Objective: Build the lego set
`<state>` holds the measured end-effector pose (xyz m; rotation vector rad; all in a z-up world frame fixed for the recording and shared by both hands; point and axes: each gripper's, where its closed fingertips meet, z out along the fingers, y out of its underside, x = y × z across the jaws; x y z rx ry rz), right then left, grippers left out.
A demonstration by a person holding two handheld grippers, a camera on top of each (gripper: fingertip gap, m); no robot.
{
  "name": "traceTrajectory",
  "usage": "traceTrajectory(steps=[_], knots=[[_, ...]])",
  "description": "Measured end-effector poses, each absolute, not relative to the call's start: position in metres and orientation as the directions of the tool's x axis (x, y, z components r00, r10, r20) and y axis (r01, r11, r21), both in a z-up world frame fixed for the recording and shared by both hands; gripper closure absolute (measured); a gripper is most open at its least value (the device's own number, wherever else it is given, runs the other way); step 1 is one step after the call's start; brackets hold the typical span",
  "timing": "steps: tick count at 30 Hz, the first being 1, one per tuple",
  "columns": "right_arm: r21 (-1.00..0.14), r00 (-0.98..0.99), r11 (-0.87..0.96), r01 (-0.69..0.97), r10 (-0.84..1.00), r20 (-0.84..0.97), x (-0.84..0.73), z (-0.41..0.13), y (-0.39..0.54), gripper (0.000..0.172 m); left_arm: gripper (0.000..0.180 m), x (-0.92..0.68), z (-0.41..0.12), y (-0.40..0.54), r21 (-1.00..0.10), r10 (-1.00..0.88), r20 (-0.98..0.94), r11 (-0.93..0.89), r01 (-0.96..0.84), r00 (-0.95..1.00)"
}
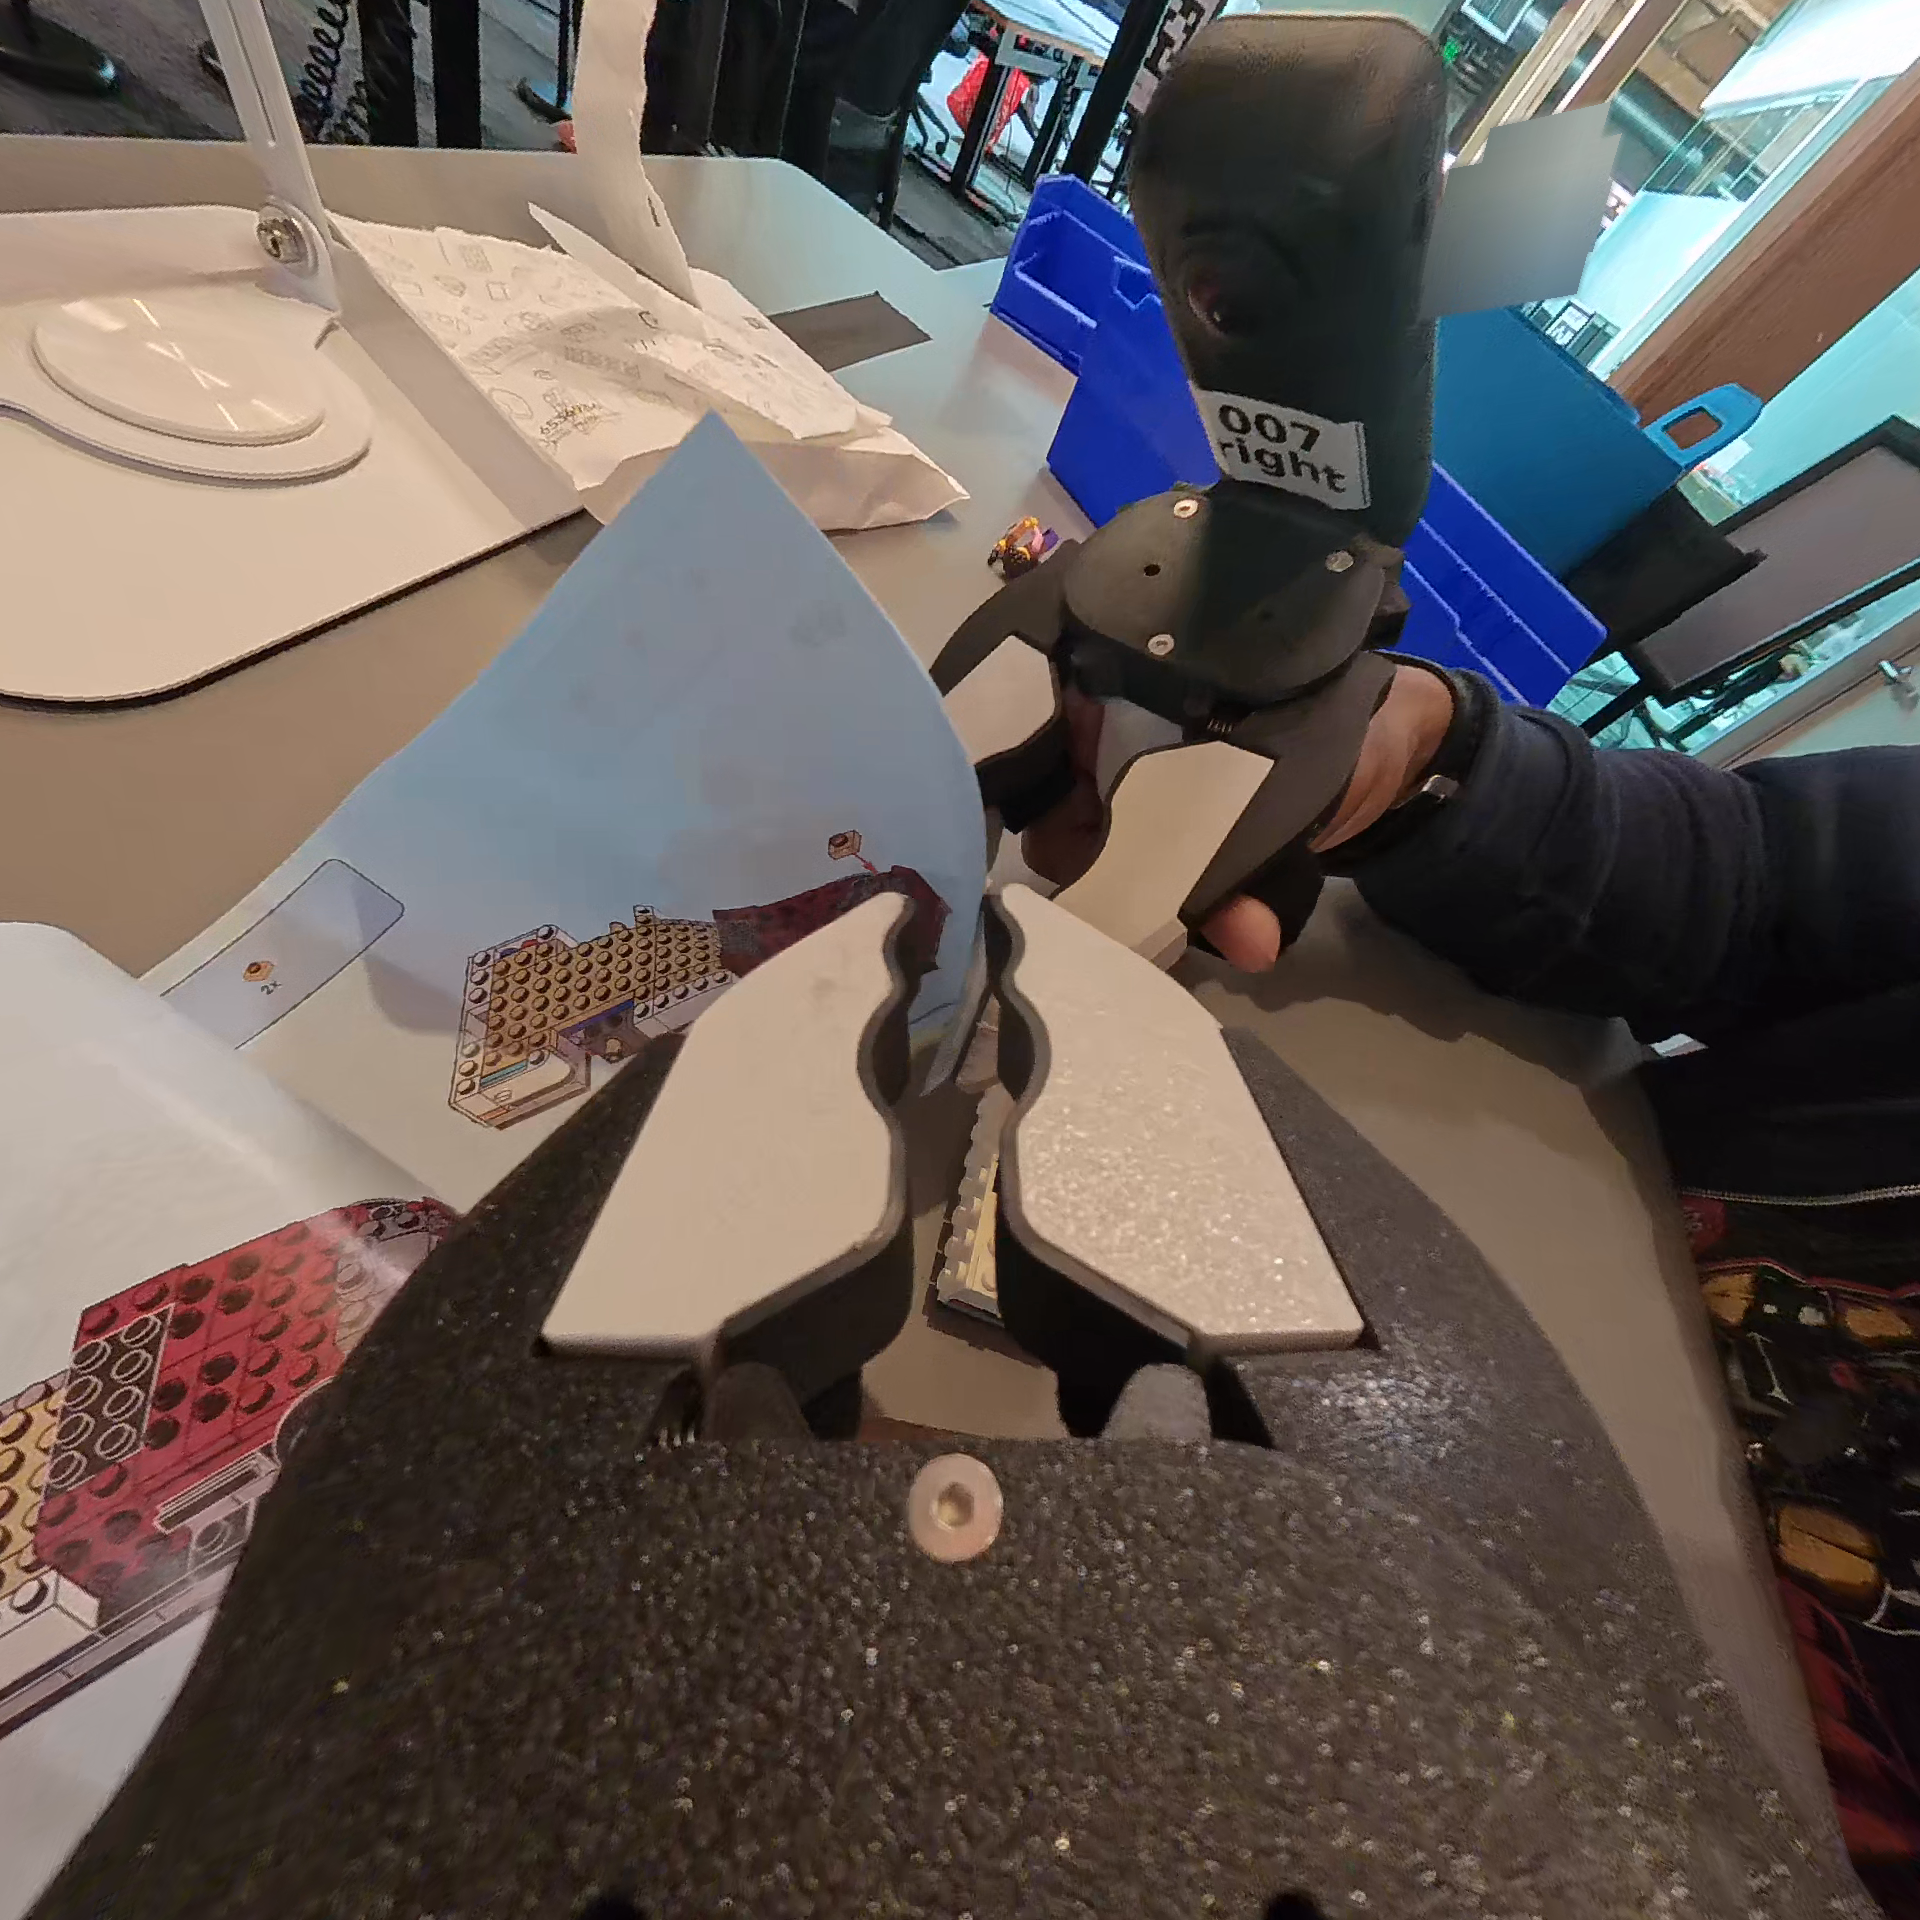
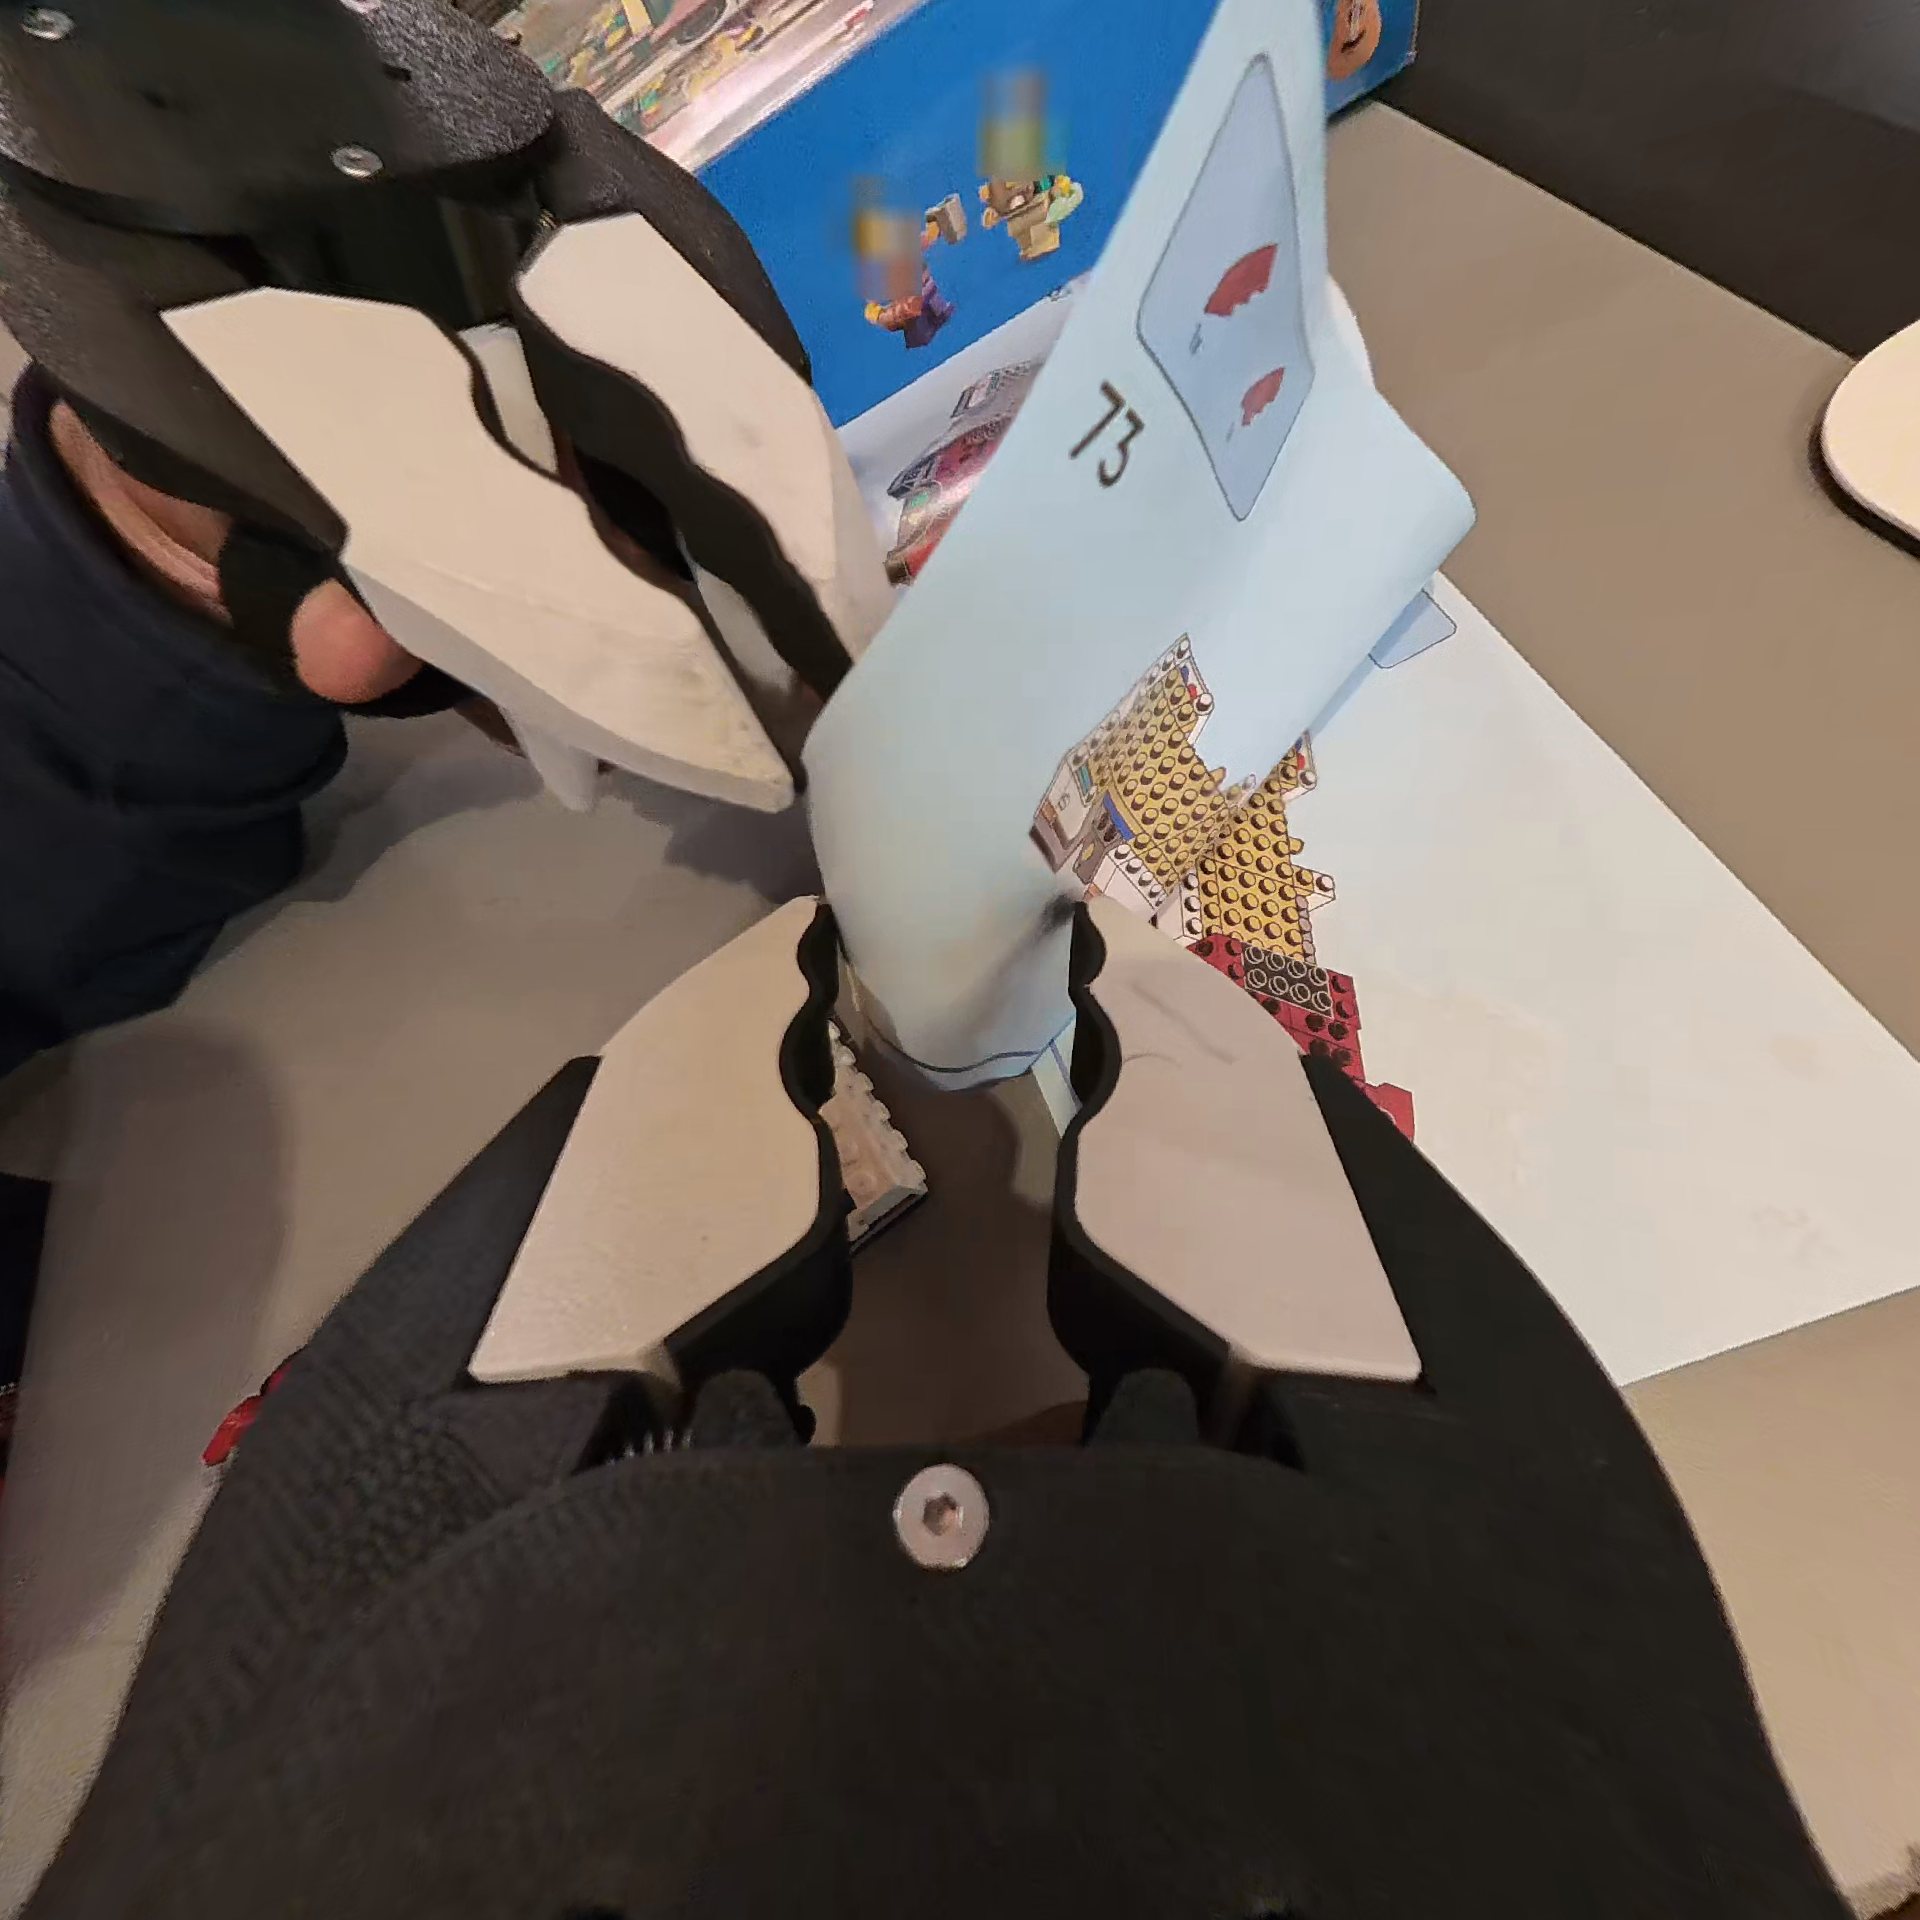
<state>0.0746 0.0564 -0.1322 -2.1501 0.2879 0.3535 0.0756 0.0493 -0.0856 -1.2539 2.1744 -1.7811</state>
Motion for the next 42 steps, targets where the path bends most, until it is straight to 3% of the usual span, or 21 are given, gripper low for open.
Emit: traceTrajectory(steps=[3, 15, 24, 42], knots=[[-0.757, 0.93, -0.56, -0.337, -0.074, -0.359, 0.0758, -0.1324, 0.0556, 0.128, 0.18, 0.0749, -0.0843, 0.049, -0.843, -0.594, 0.442, -0.019, -0.538, -0.672], [-0.759, 0.918, -0.543, -0.361, -0.062, -0.392, 0.0783, -0.1303, 0.0516, 0.129, 0.18, 0.076, -0.0838, 0.0505, -0.831, -0.561, 0.492, -0.073, -0.552, -0.666], [-0.765, 0.903, -0.521, -0.379, -0.028, -0.428, 0.0756, -0.1275, 0.0507, 0.143, 0.18, 0.0769, -0.0836, 0.0507, -0.829, -0.549, 0.504, -0.091, -0.552, -0.666], [-0.757, 0.88, -0.504, -0.416, -0.014, -0.475, 0.0772, -0.1238, 0.0471, 0.144, 0.18, 0.078, -0.0814, 0.0519, -0.83, -0.527, 0.518, -0.118, -0.545, -0.674]])
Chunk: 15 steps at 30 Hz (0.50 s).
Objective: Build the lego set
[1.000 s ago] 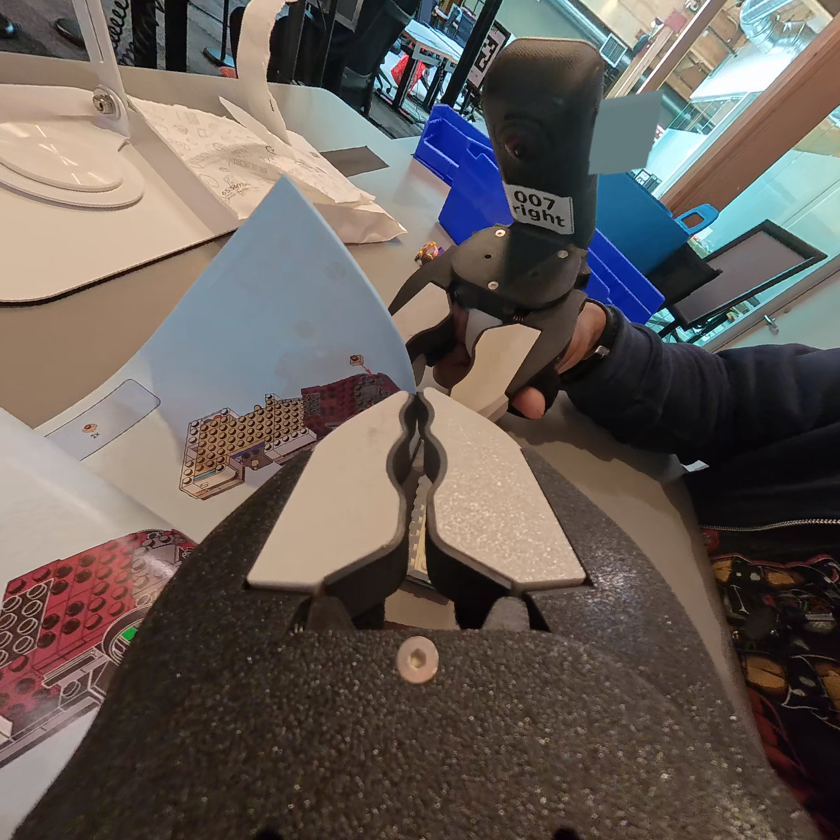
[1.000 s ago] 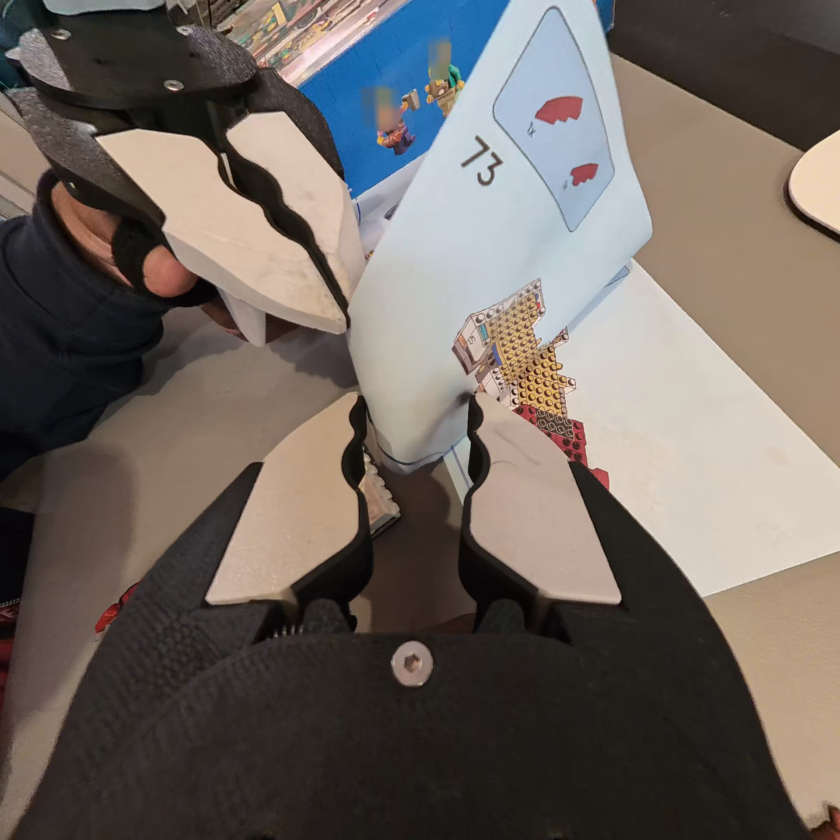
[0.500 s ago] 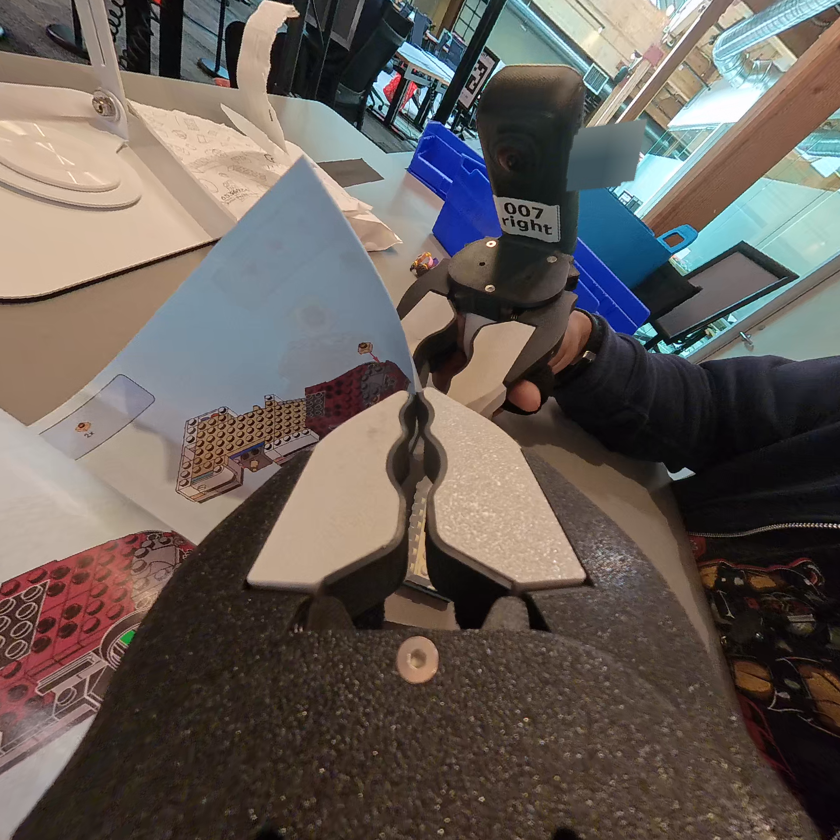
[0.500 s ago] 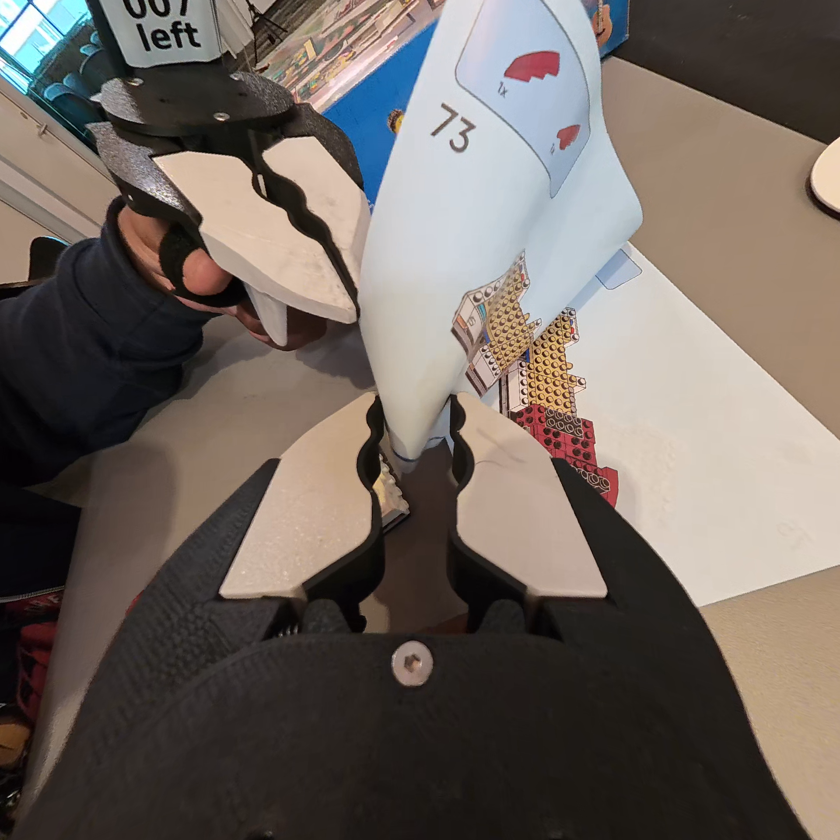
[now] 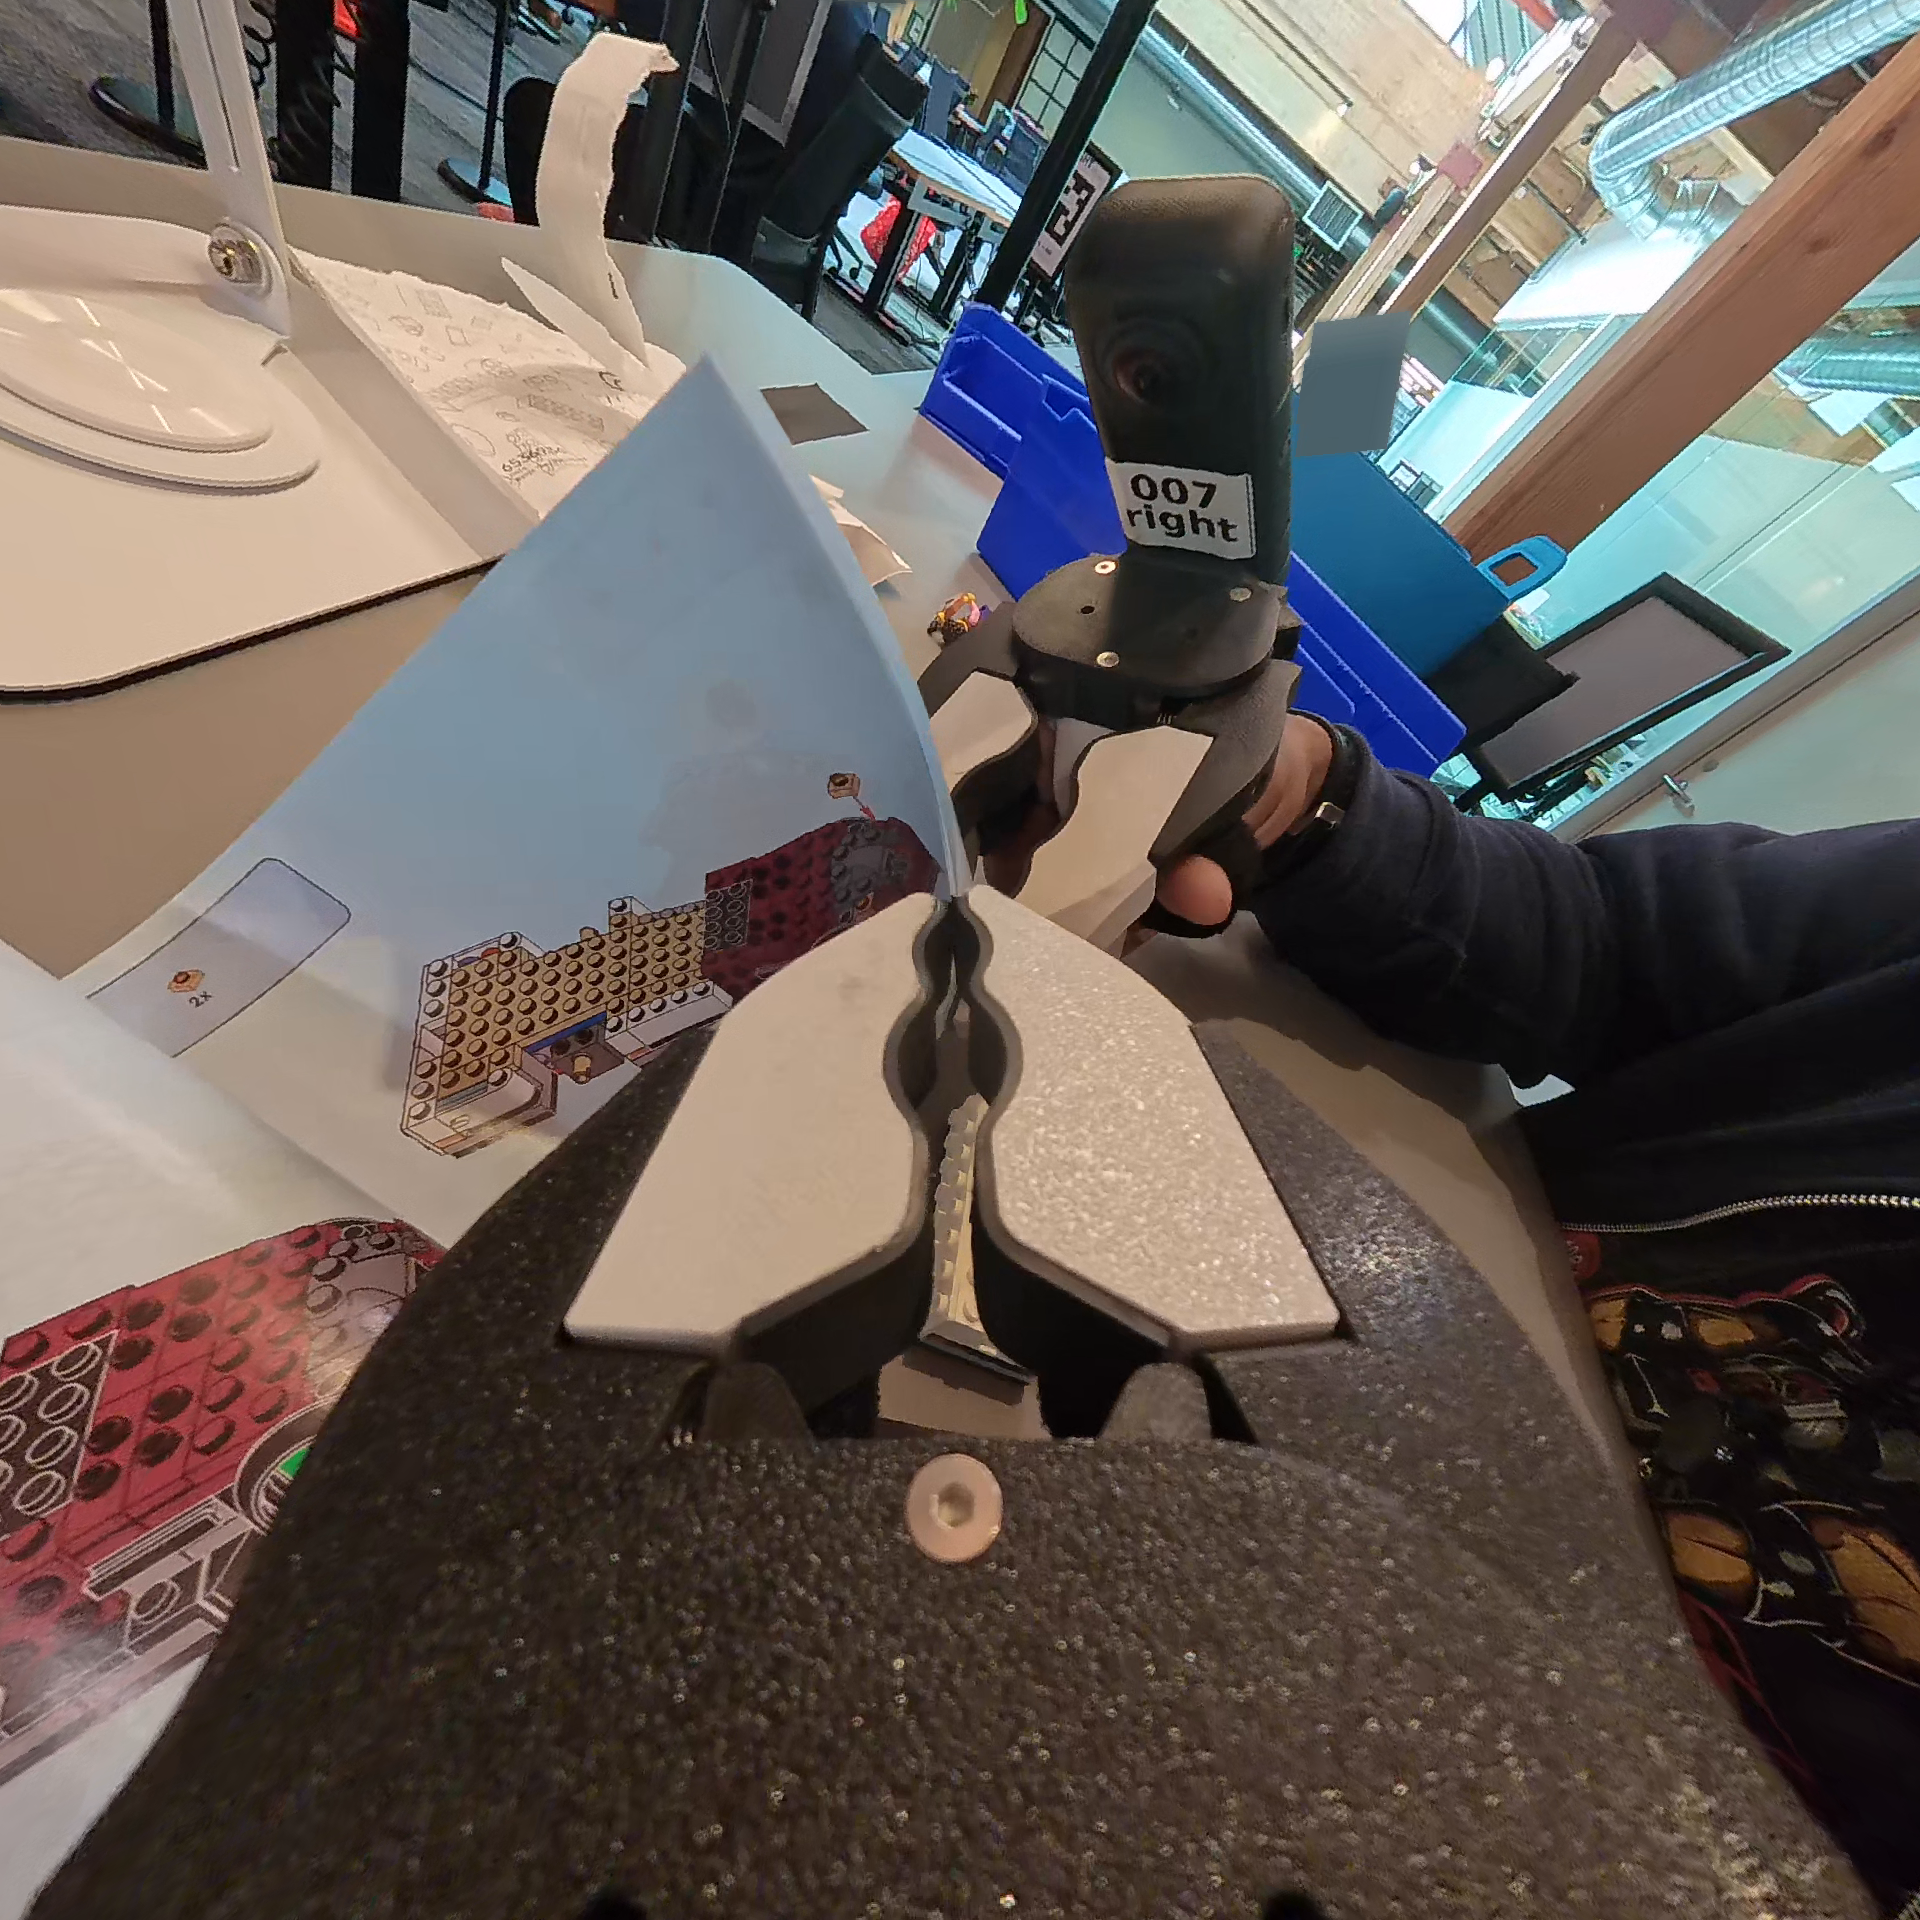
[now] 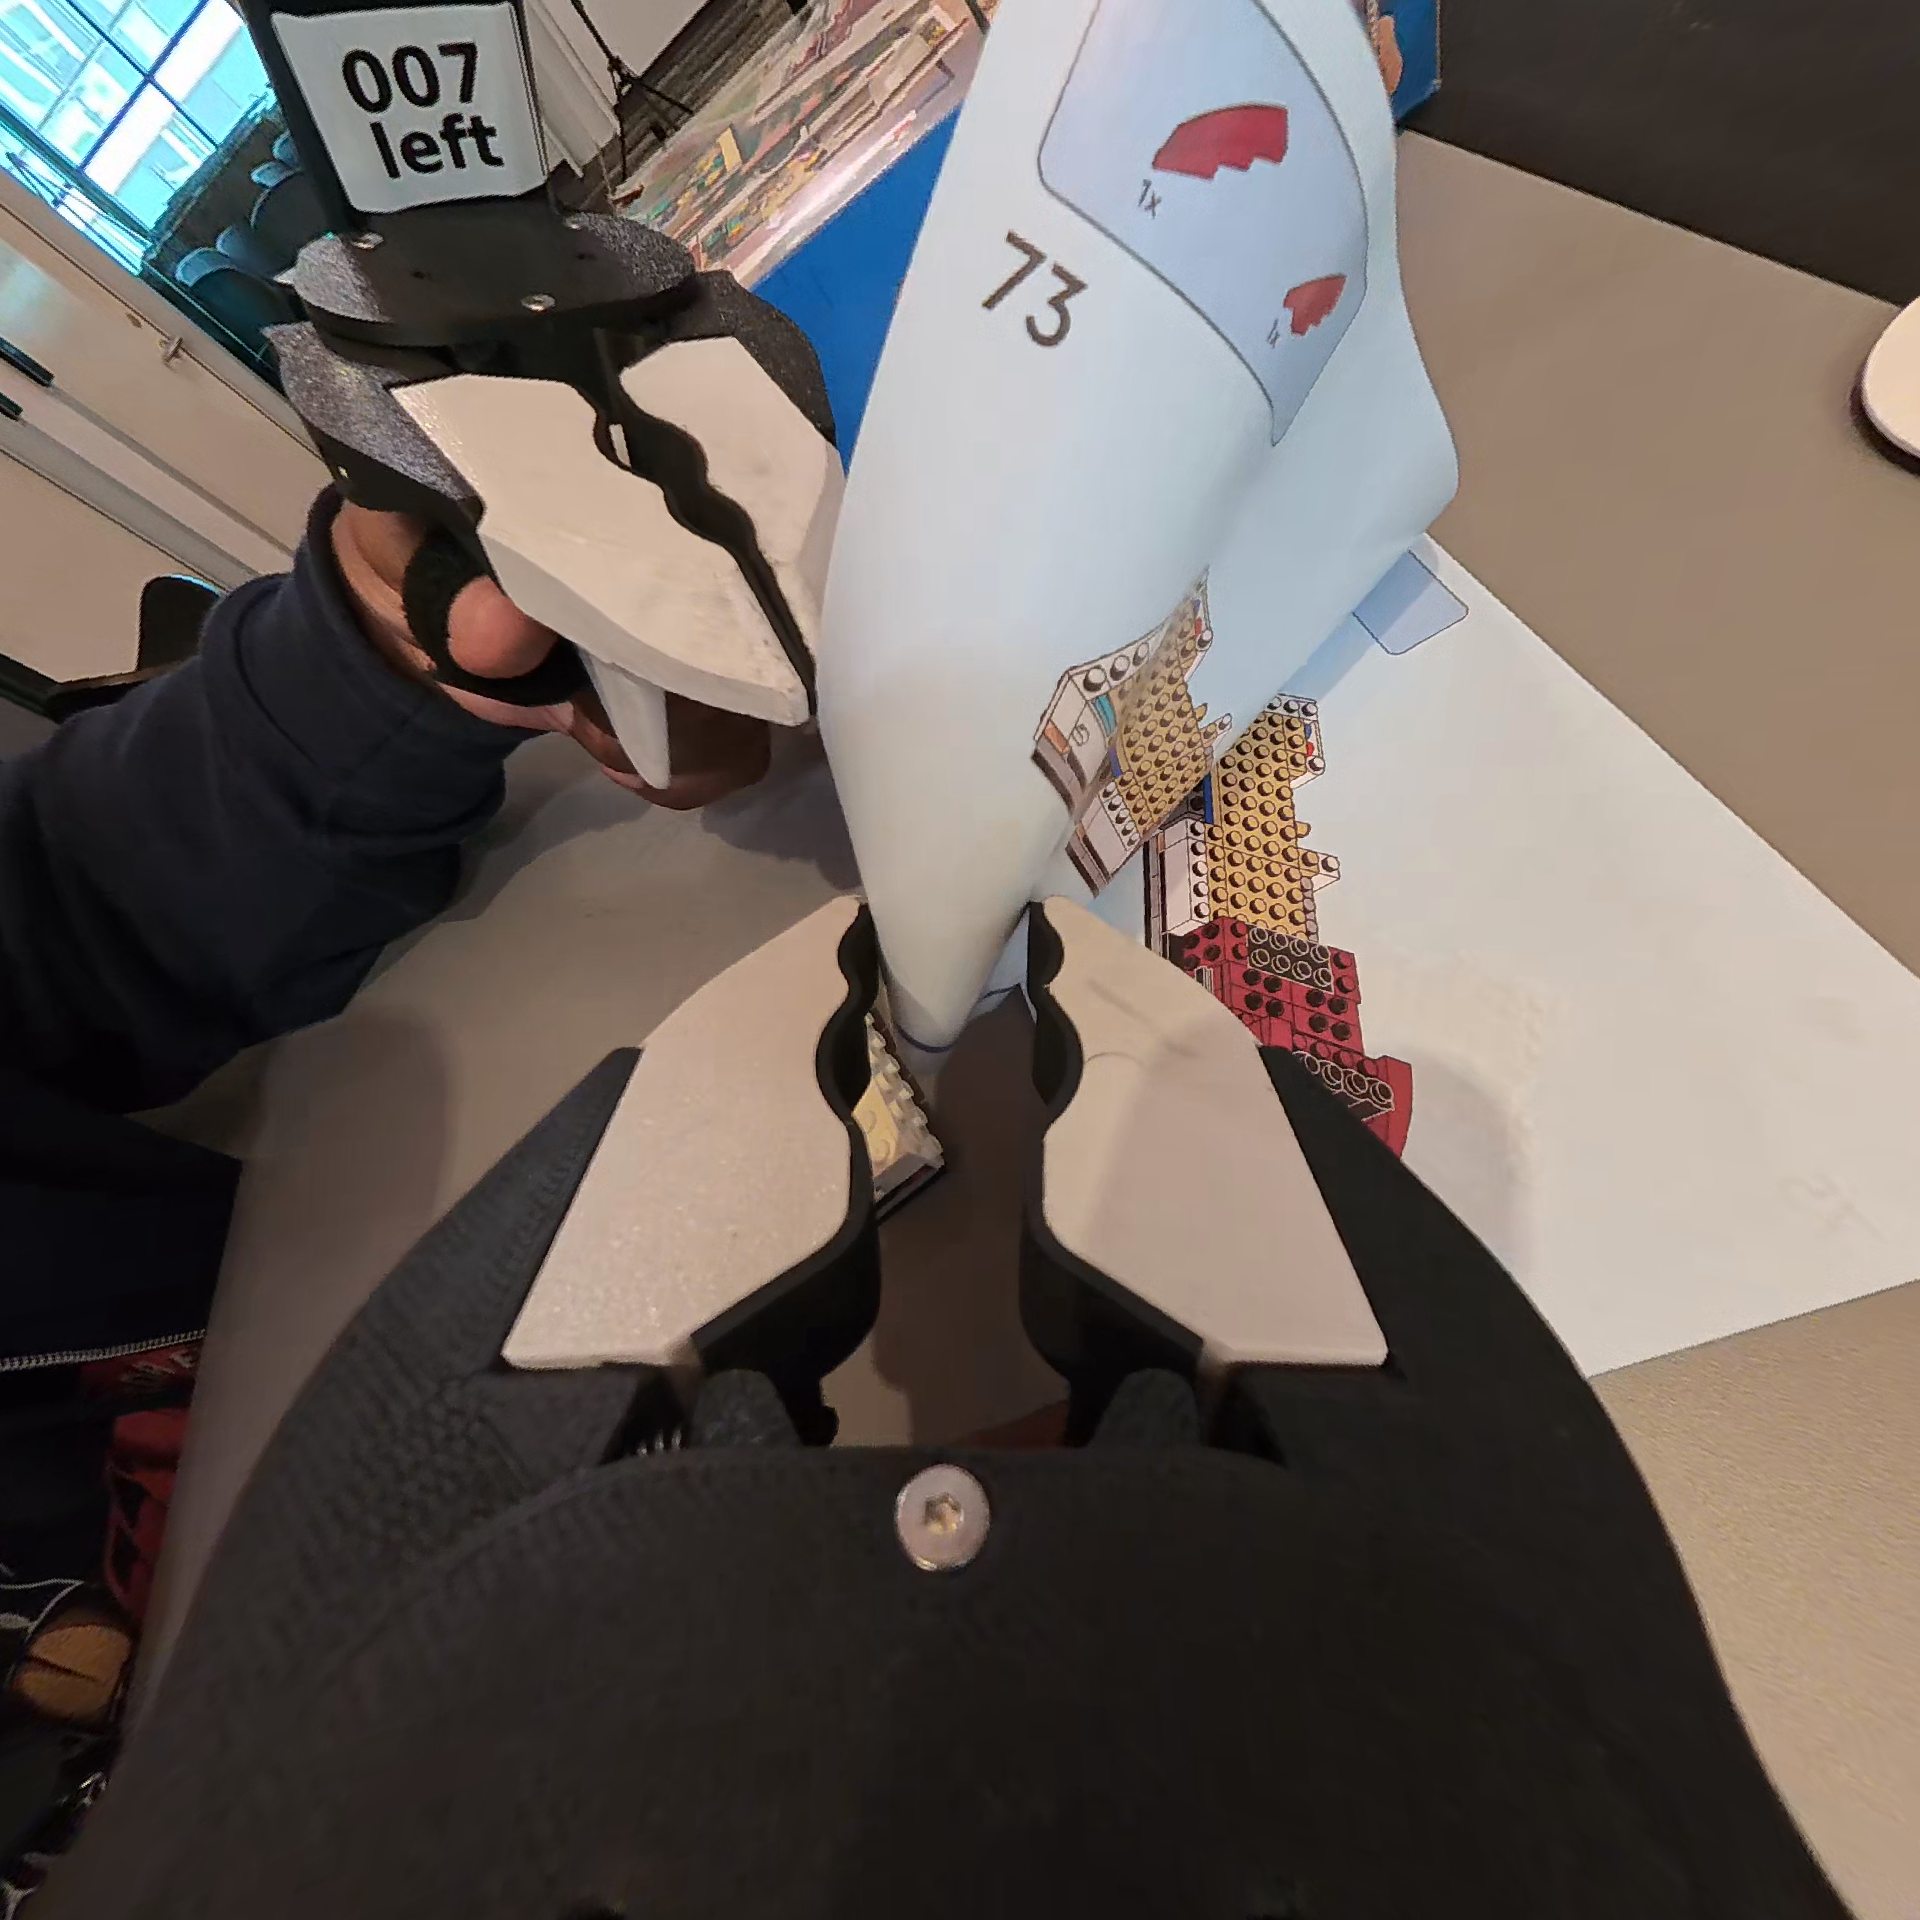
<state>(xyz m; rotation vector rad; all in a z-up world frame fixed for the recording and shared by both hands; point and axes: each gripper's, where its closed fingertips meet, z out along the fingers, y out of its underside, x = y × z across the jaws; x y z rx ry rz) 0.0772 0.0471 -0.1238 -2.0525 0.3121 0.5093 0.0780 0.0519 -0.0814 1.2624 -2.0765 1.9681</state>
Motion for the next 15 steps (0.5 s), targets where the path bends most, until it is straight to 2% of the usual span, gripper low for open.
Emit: traceTrajectory(steps=[9, 14, 15], knots=[[-0.747, 0.876, -0.508, -0.429, -0.033, -0.481, 0.082, -0.123, 0.043, 0.14, 0.18, 0.08, -0.082, 0.055, -0.827, -0.532, 0.525, -0.134, -0.546, -0.664], [-0.733, 0.896, -0.542, -0.412, -0.096, -0.433, 0.094, -0.123, 0.03, 0.131, 0.18, 0.082, -0.081, 0.057, -0.826, -0.538, 0.528, -0.148, -0.543, -0.657], [-0.729, 0.906, -0.557, -0.399, -0.117, -0.406, 0.099, -0.123, 0.026, 0.125, 0.18, 0.082, -0.081, 0.058, -0.826, -0.538, 0.53, -0.15, -0.544, -0.656]])
